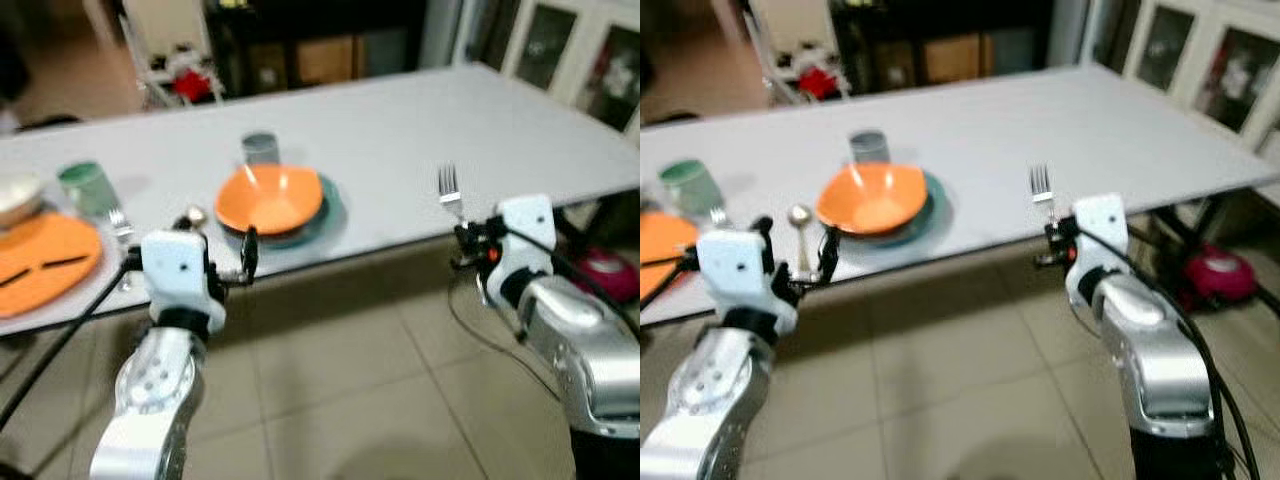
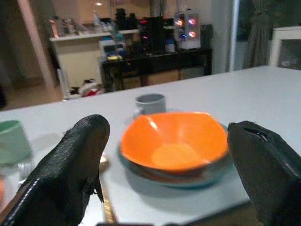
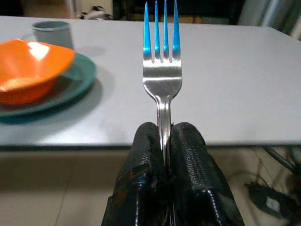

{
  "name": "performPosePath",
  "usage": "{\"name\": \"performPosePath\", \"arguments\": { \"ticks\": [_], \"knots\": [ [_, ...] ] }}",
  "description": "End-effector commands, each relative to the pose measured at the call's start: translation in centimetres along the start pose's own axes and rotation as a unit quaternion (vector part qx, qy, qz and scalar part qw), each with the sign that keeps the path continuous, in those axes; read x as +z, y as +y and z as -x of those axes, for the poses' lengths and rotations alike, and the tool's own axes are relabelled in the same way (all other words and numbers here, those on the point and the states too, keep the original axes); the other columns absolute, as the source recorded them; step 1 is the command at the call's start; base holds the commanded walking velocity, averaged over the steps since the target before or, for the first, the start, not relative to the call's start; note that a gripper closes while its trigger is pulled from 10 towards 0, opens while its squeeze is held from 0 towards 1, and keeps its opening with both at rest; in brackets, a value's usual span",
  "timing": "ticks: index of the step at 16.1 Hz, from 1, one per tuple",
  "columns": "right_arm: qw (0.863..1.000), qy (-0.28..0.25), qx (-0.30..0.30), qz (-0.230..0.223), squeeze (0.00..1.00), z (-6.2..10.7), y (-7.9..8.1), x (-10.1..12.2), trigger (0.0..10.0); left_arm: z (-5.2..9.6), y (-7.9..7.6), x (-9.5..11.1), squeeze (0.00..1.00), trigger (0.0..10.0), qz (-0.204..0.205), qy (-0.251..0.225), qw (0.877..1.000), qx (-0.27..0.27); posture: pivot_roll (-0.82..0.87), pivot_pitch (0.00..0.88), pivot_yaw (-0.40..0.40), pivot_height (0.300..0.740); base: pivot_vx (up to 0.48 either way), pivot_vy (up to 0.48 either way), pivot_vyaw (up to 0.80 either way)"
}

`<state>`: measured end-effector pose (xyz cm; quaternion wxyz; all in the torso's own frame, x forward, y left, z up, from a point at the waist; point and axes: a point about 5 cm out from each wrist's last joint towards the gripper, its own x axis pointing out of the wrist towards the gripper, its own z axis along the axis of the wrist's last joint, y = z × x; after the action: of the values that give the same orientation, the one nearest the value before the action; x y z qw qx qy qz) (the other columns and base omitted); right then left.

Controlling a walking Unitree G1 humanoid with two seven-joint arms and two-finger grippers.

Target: Setting the table

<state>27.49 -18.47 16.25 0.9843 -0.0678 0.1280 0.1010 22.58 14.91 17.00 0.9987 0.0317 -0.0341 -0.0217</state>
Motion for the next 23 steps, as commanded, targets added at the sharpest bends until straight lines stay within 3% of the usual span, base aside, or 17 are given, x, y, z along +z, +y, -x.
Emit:
{"name": "performPosePath", "arguments": {
  "ticks": [1, 15, 17, 21, 22, 23],
  "knots": [
    [1.000, -0.006, 0.024, -0.003, 0.00, -0.2, 0.8, 0.4, 10.0, -0.1, 0.7, 0.2, 0.00, 10.0, -0.007, -0.002, 1.000, 0.012, -0.12, 0.000, 0.051, 0.740, 0.382, 0.000, 0.00],
    [1.000, 0.019, 0.010, -0.010, 0.00, -1.0, -0.4, 0.4, 10.0, -0.1, 0.4, 0.5, 0.00, 10.0, -0.014, -0.001, 1.000, -0.011, -0.10, 0.000, 0.043, 0.740, 0.380, 0.000, 0.00],
    [0.999, 0.037, 0.023, -0.013, 0.00, -1.3, -0.4, 0.3, 10.0, 0.0, -0.2, 0.9, 0.00, 10.0, 0.002, -0.003, 0.999, -0.054, -0.11, 0.000, 0.043, 0.740, 0.154, 0.000, 0.00],
    [0.995, 0.095, 0.021, 0.001, 0.00, -2.7, -0.7, 0.0, 10.0, -0.3, -0.6, 1.5, 0.00, 10.0, -0.022, -0.004, 0.994, -0.109, -0.11, 0.000, 0.058, 0.740, 0.000, 0.000, 0.00],
    [0.995, 0.098, 0.034, -0.012, 0.00, -3.6, -0.5, 0.3, 10.0, -0.4, -1.0, 2.0, 0.00, 10.0, -0.026, -0.002, 0.989, -0.146, -0.11, 0.000, 0.066, 0.740, 0.000, 0.000, 0.00],
    [0.993, 0.111, 0.038, 0.006, 0.00, -4.7, -0.2, 0.3, 10.0, -0.3, -1.7, 2.2, 0.00, 10.0, -0.036, 0.011, 0.979, -0.199, -0.11, 0.000, 0.070, 0.740, 0.000, 0.000, 0.00]
  ]
}}
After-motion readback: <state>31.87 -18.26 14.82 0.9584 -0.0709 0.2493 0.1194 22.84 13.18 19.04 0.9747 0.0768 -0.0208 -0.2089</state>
